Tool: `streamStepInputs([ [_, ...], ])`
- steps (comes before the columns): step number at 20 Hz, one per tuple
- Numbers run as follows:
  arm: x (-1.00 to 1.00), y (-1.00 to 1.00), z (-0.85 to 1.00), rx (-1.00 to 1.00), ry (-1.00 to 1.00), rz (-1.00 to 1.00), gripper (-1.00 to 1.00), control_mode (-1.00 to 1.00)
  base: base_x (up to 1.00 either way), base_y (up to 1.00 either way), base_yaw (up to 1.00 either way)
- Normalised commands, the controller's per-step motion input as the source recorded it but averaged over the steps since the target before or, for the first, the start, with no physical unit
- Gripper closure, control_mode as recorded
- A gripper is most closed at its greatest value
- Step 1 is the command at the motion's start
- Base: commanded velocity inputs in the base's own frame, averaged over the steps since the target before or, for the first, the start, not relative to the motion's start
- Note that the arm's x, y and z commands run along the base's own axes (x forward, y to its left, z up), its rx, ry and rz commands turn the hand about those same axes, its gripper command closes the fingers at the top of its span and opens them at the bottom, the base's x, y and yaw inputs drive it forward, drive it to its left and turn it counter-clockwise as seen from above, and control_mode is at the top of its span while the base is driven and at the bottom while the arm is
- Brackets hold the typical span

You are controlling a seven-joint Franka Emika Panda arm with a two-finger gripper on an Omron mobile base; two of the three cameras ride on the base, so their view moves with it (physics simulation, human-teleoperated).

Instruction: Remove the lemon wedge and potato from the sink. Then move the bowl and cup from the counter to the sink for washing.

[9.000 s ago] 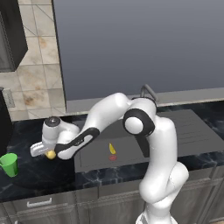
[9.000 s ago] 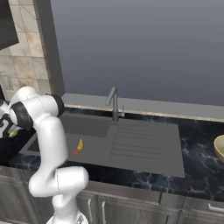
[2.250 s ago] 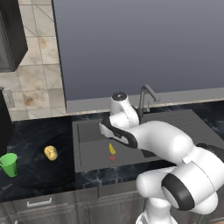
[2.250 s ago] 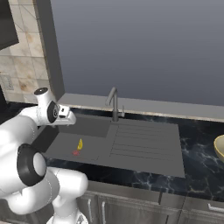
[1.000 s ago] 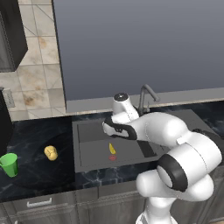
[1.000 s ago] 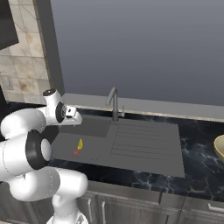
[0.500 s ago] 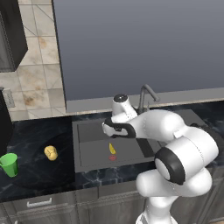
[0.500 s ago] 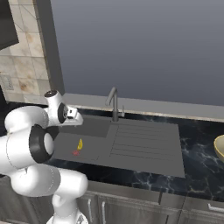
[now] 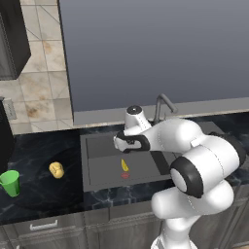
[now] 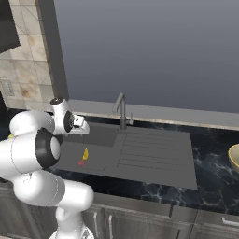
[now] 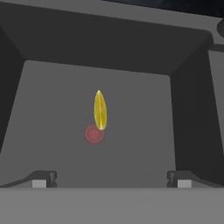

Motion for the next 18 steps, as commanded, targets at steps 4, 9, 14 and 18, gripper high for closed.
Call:
streamStepInputs([
  [4, 0.08, 0.00, -0.07, 0.06, 0.03, 0.00, -1.00, -1.00, 0.00, 0.00, 0.00],
  [9, 0.07, 0.00, -0.08, 0.01, 0.01, 0.00, -1.00, -1.00, 0.00, 0.00, 0.00],
  [14, 0.09, 0.00, -0.05, 0.00, 0.00, 0.00, -1.00, -1.00, 0.00, 0.00, 0.00],
  [18, 0.09, 0.00, -0.03, 0.00, 0.00, 0.00, -1.00, -1.00, 0.00, 0.00, 0.00],
])
